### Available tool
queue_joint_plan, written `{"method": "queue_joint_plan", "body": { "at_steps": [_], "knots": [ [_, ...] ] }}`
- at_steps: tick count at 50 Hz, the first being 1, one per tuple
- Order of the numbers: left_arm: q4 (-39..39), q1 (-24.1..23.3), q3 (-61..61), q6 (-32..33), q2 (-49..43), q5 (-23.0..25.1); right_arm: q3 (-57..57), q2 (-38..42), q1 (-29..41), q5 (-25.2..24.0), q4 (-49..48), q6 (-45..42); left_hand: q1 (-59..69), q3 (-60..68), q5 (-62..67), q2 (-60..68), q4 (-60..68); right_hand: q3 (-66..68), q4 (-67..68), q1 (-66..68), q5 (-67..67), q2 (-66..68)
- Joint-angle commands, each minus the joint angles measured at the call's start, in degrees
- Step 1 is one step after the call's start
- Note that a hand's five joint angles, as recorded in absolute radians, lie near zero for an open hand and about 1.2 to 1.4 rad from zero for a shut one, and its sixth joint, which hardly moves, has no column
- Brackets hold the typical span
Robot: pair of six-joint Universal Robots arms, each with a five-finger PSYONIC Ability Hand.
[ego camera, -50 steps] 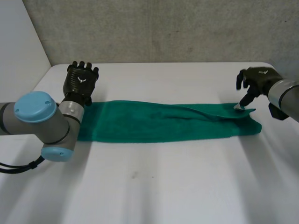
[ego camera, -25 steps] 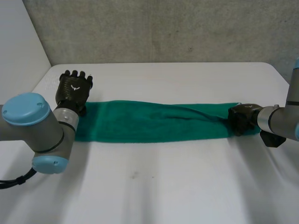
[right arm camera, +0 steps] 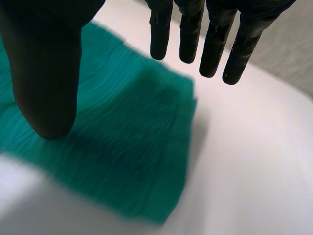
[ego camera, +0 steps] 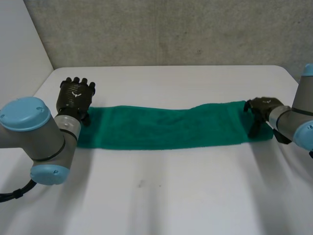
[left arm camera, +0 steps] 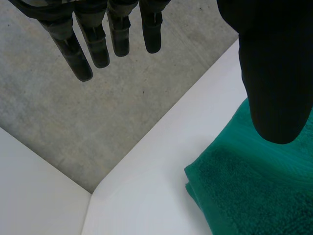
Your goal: Fold the towel.
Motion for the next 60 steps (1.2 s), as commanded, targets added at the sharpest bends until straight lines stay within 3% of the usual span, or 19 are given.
{"method": "queue_joint_plan", "body": {
  "at_steps": [1, 7, 11, 16, 19, 27, 36, 49, 54, 60],
  "knots": [
    [-0.01, 0.15, -0.66, 0.03, 0.25, 0.02, 8.87, -4.32, -0.50, -1.31, 1.92, -1.50, -1.92, -1.65, -0.78, -1.24, -1.31, 2.84, 3.11, 4.93, 2.90, 2.19],
    [-0.01, -0.11, -1.10, 0.03, 0.60, -0.07, 12.57, -4.50, -1.89, -3.07, -1.58, -3.26, -1.92, -1.65, -0.78, -1.24, -1.31, 15.23, 15.51, 17.33, 15.30, 14.58],
    [-0.10, -0.37, -1.36, 0.03, 1.04, -0.07, 13.28, -4.06, -3.21, -2.55, -5.62, -3.35, -1.92, -1.65, -0.78, -1.24, -1.31, 59.89, 60.17, 61.99, 59.96, 59.24],
    [-0.01, -0.20, -2.32, -0.05, 2.35, -0.07, 14.15, -4.58, -4.62, 1.75, -10.55, -4.40, -2.09, -1.82, -0.95, -1.41, -1.48, 59.97, 60.25, 62.07, 60.04, 59.32],
    [-0.01, -0.02, -2.85, -0.06, 3.15, -0.07, 15.99, -6.42, -6.81, 4.74, -11.44, -9.82, -3.10, -2.83, -1.96, -2.42, -2.49, 59.97, 60.25, 62.07, 60.04, 59.32],
    [-0.19, 0.42, -3.91, -0.06, 3.76, -0.07, 18.81, -8.27, -13.06, 6.42, -10.83, -22.66, -3.10, -2.83, -1.96, -2.42, -2.49, 59.97, 60.25, 62.07, 60.04, 59.32],
    [-0.19, 0.24, -7.24, -0.06, 6.74, -0.16, 17.15, -14.51, -13.42, 6.69, -11.44, -25.58, -3.10, -2.83, -1.96, -2.42, -2.49, 59.97, 60.25, 62.07, 60.04, 59.32],
    [-1.16, -0.37, -9.45, -1.72, 11.14, -0.25, 14.07, -16.80, 13.37, -1.57, -20.49, -23.38, -3.27, -3.00, -2.12, -2.59, -2.66, 59.97, 60.25, 62.07, 60.04, 59.32],
    [-2.47, -0.46, -9.53, -4.80, 12.81, -1.04, 14.33, -14.71, 25.58, -10.16, -24.26, -23.47, -3.27, -3.00, -2.12, -2.59, -2.66, 59.97, 60.25, 62.07, 60.04, 59.32],
    [-3.97, -0.81, -9.53, -6.82, 13.69, -1.21, 14.42, -8.29, 32.28, -17.57, -26.03, -23.82, -3.44, -3.17, -2.29, -2.75, -2.83, 59.97, 60.25, 62.07, 60.04, 59.32]
  ]
}}
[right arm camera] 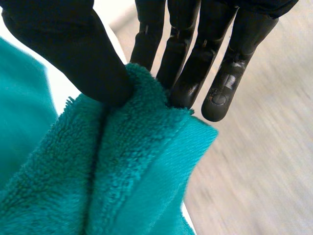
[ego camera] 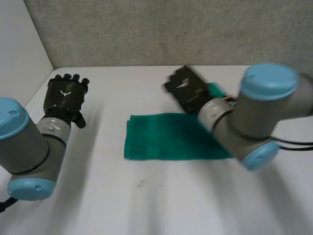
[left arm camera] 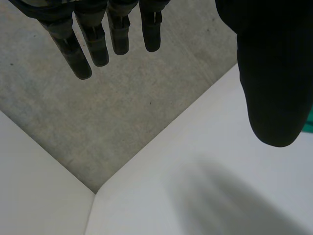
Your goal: Fold the towel.
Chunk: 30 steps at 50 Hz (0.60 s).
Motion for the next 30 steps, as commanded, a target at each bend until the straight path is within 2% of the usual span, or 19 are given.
{"method": "queue_joint_plan", "body": {
  "at_steps": [1, 3, 4, 5, 6, 8, 13, 14, 16, 21, 27, 29, 30],
  "knots": [
    [-1.72, -0.53, 0.02, -2.63, 1.20, -0.33, 0.16, 7.94, 10.26, -10.21, -2.67, -0.66, -2.51, -2.30, -1.56, -1.75, -1.57, 11.80, 11.72, 23.95, 13.40, 12.48],
    [-1.72, -1.23, 0.10, -2.63, 1.12, -0.33, -0.10, 10.23, 11.15, -10.91, -2.24, -0.83, -2.51, -2.30, -1.56, -1.75, -1.57, 11.80, 11.72, 23.95, 13.40, 12.48],
    [-1.72, -1.58, 0.10, -2.63, 1.12, -0.33, -0.10, 10.84, 11.32, -10.83, -2.24, -0.92, -2.51, -2.30, -1.56, -1.75, -1.57, 3.37, 3.29, 15.52, 4.96, 4.05],
    [-1.72, -1.85, 0.10, -2.72, 1.12, -0.33, -0.10, 11.37, 11.41, -10.48, -2.15, -1.10, -2.51, -2.30, -1.56, -1.75, -1.57, -9.04, -9.12, 3.11, -7.45, -8.36],
    [-1.72, -2.11, 0.19, -2.72, 1.03, -0.33, -0.19, 11.90, 11.41, -9.52, -2.23, -1.36, -2.51, -2.30, -1.56, -1.75, -1.57, -36.30, -36.39, -24.16, -34.71, -35.63],
    [-1.63, -2.99, 0.63, -2.72, 0.68, -0.33, -0.37, 11.82, 10.89, -7.50, -2.23, -1.45, -2.51, -2.30, -1.56, -1.75, -1.57, -56.34, -56.42, -44.19, -54.75, -55.66],
    [-1.28, -4.92, 2.47, -2.72, -0.20, -0.16, 0.68, 7.96, 9.75, 2.61, -1.80, 2.05, -2.34, -2.14, -1.39, -1.58, -1.40, -58.20, -58.28, -46.05, -56.60, -57.52],
    [-1.28, -5.45, 3.09, -2.72, -0.64, -0.16, 1.91, 4.99, 7.39, 5.32, -1.45, 5.02, -2.17, -1.97, -1.23, -1.42, -1.24, -58.20, -58.28, -46.05, -56.60, -57.52],
    [-1.28, -7.46, 5.19, -2.72, -2.22, -0.33, 3.93, 2.16, 4.40, 6.48, -0.57, 8.81, -2.34, -2.14, -1.39, -1.58, -1.40, -58.20, -58.28, -46.05, -56.60, -57.52],
    [-1.63, -11.60, 9.15, -2.81, -4.77, -0.51, 12.35, -3.12, -3.34, 4.21, 2.33, 21.72, -2.17, -1.97, -1.23, -1.42, -1.24, -58.20, -58.28, -46.05, -56.60, -57.52],
    [-1.89, -18.35, 13.63, -5.52, -9.07, -0.34, 21.24, -5.84, -9.85, 0.78, 3.39, 24.30, -1.83, -1.63, -0.89, -1.08, -0.90, -58.20, -58.28, -46.05, -56.60, -57.52],
    [-2.07, -19.15, 14.07, -6.14, -9.51, -0.33, 24.21, -7.33, -12.29, -0.53, 2.78, 24.39, -1.67, -1.47, -0.72, -0.91, -0.73, -58.20, -58.28, -46.05, -56.60, -57.52],
    [-2.68, -21.42, 15.21, -7.89, -10.56, -0.25, 25.11, -8.04, -12.93, -0.98, 2.34, 24.39, -1.50, -1.30, -0.55, -0.74, -0.56, -58.20, -58.28, -46.05, -56.60, -57.52]
  ]
}}
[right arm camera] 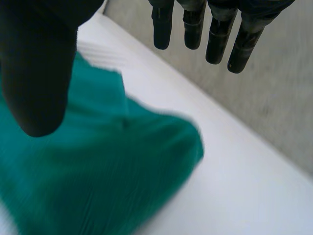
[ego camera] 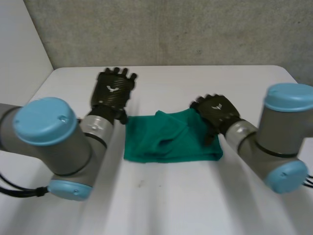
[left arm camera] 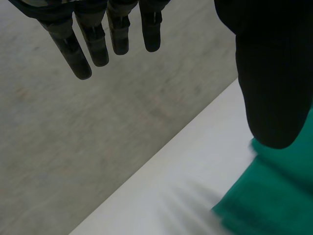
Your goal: Fold the towel.
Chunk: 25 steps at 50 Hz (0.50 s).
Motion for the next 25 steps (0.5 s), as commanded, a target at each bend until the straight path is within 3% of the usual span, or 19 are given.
{"method": "queue_joint_plan", "body": {
  "at_steps": [1, 9, 25],
  "knots": [
    [-1.30, -8.78, 5.11, -5.03, -4.82, 0.32, 12.20, -5.06, -9.11, -5.61, -0.54, 2.81, -1.50, -1.30, -0.55, -0.74, -0.52, -2.15, -3.43, -1.76, -3.77, -2.81],
    [-6.21, -13.00, 9.07, -7.49, -8.51, 0.93, 17.30, -8.40, -10.61, -6.14, -4.33, 3.69, -0.83, -0.62, 0.12, -0.07, 0.15, -2.15, -3.43, -1.76, -3.77, -2.81],
    [-15.36, -13.36, 16.10, -7.58, -18.62, 0.32, 21.35, -8.58, -9.38, -5.70, -7.58, 3.52, -0.32, -0.12, 0.63, 0.44, 0.66, 0.78, -0.49, 1.17, -0.84, 0.12]
  ]
}}
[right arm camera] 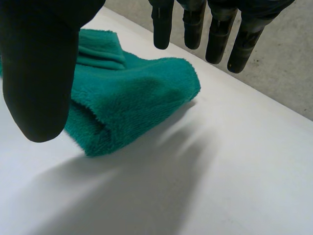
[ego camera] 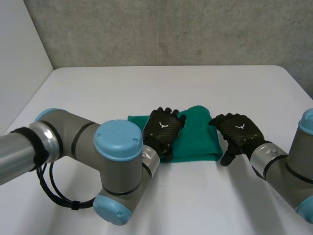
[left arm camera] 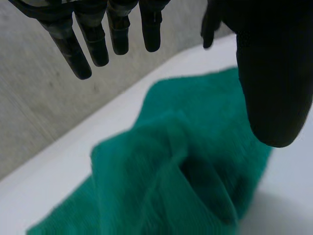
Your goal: Fold the towel.
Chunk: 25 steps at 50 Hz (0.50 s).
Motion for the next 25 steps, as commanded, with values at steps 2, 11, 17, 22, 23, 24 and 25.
{"method": "queue_joint_plan", "body": {
  "at_steps": [2, 11, 17, 22, 23, 24, 25],
  "knots": [
    [-3.40, 0.49, 2.15, 0.22, -3.53, -1.96, 1.08, 0.32, 1.42, 0.09, -1.19, -0.04, -0.32, -0.12, 0.64, 0.43, 0.66, 3.14, 1.86, 3.52, 1.53, 2.48],
    [-3.31, 4.26, 4.44, 0.75, -4.76, -7.32, 1.25, 1.03, 1.51, 0.09, -2.51, -0.04, -0.15, 0.05, 0.81, 0.60, 0.82, 21.64, 20.36, 22.03, 20.03, 20.98],
    [-3.31, 8.04, 6.81, 0.75, -4.67, -7.94, 1.17, 2.61, 2.56, 0.17, -3.74, -0.39, 0.18, 0.38, 1.14, 0.93, 1.16, 24.17, 22.89, 24.56, 22.56, 23.51],
    [-3.22, 13.30, 11.11, 0.84, -6.86, -13.71, 1.17, 3.05, 2.65, 0.26, -3.92, -0.39, 5.05, 5.25, 6.01, 5.81, 6.03, 24.34, 23.07, 24.73, 22.73, 23.68],
    [-3.22, 13.32, 11.12, 0.84, -6.87, -13.74, 1.17, 3.05, 2.65, 0.26, -3.92, -0.39, 5.06, 5.26, 6.02, 5.81, 6.04, 24.34, 23.07, 24.73, 22.73, 23.68],
    [-3.31, 14.19, 11.47, 1.01, -7.39, -15.31, 1.08, 3.14, 2.65, 0.35, -4.01, -0.39, 5.06, 5.26, 6.02, 5.81, 6.04, 24.34, 23.07, 24.73, 22.73, 23.68],
    [-3.31, 15.33, 11.82, 1.45, -7.74, -17.67, 1.08, 3.22, 2.74, 0.52, -4.01, -0.39, 4.73, 4.93, 5.69, 5.48, 5.71, 24.34, 23.07, 24.73, 22.73, 23.68]
  ]
}}
